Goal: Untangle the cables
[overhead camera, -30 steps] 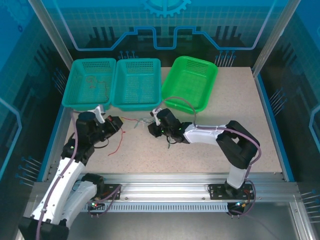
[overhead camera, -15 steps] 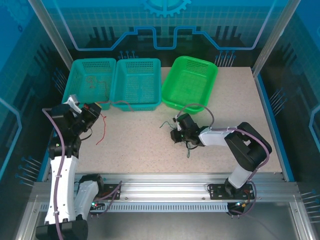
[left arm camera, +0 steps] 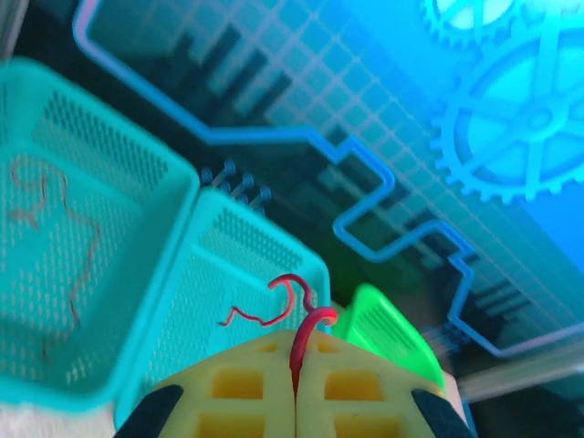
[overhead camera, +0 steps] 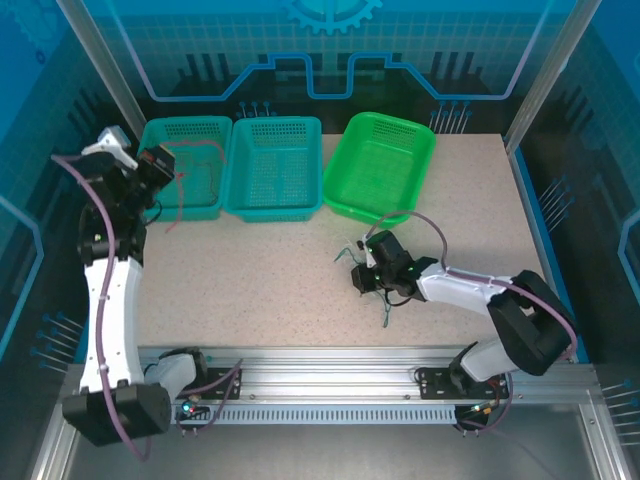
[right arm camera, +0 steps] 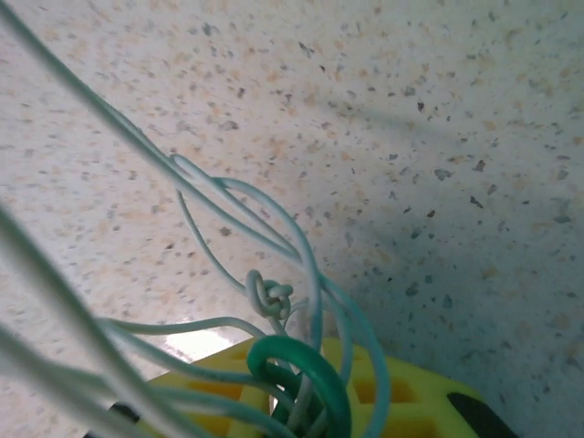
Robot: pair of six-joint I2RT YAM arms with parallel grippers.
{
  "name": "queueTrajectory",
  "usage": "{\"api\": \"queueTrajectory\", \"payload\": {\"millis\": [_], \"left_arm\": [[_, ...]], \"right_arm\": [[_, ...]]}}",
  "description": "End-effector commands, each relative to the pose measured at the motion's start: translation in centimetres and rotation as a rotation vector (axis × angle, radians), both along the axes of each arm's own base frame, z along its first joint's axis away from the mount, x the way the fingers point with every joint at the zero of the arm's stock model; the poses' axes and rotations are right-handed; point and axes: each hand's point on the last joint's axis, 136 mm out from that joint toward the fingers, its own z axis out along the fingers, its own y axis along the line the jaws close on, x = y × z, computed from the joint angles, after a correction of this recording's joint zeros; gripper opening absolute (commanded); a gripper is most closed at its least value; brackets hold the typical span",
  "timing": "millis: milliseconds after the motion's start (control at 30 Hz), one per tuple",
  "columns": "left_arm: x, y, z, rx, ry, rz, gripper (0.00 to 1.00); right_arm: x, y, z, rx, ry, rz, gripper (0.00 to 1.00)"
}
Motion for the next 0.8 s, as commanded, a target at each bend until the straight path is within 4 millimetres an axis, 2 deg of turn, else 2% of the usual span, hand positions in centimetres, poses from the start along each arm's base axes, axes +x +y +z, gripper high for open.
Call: {"api": "queueTrajectory", "payload": {"millis": [0, 100, 167, 267, 400, 467, 500, 533, 600, 700, 767], "left_arm": [[3.1, 4.0, 2.1, 0.164, -0.118, 0.129, 0.00], [6.5, 6.2, 1.5, 0.181, -0.169, 0.138, 0.00], [9.0, 7.3, 0.3, 0.158, -0.164, 0.114, 0.00], [12.8, 8.9, -2.4, 0.092, -0.147, 0.063, 0.00], [16.7, 11.1, -7.4, 0.004, -0.077, 0.052, 0.00], [17.8, 11.5, -9.0, -0.019, -0.046, 0.044, 0.19], [18.2, 11.6, -9.5, -0.037, -0.037, 0.043, 0.33], [18.4, 11.6, -9.7, -0.059, -0.033, 0.044, 0.46], [18.3, 11.5, -9.8, -0.096, -0.029, 0.048, 0.63], [17.0, 10.8, -8.4, -0.139, -0.039, 0.047, 0.88], [15.7, 9.9, -6.8, -0.137, -0.043, 0.034, 0.97]], "right_arm": [[-1.1, -0.1, 1.4, 0.017, 0.023, 0.009, 0.16], [-1.1, 0.0, 2.9, 0.029, 0.001, 0.014, 0.16], [-1.0, 0.0, 3.8, 0.029, -0.010, 0.017, 0.16], [-0.7, 0.1, 5.2, 0.024, -0.027, 0.025, 0.16], [-0.3, 0.5, 6.7, 0.024, -0.033, 0.032, 0.17], [0.0, 0.8, 7.2, 0.028, -0.032, 0.033, 0.17], [0.1, 1.0, 7.5, 0.032, -0.033, 0.031, 0.17], [0.1, 1.1, 7.4, 0.031, -0.027, 0.029, 0.18], [0.6, 1.7, 8.5, 0.043, -0.037, 0.030, 0.18], [0.7, 1.9, 9.5, 0.026, -0.032, 0.033, 0.19], [0.7, 2.2, 10.3, 0.024, -0.038, 0.039, 0.20]]}}
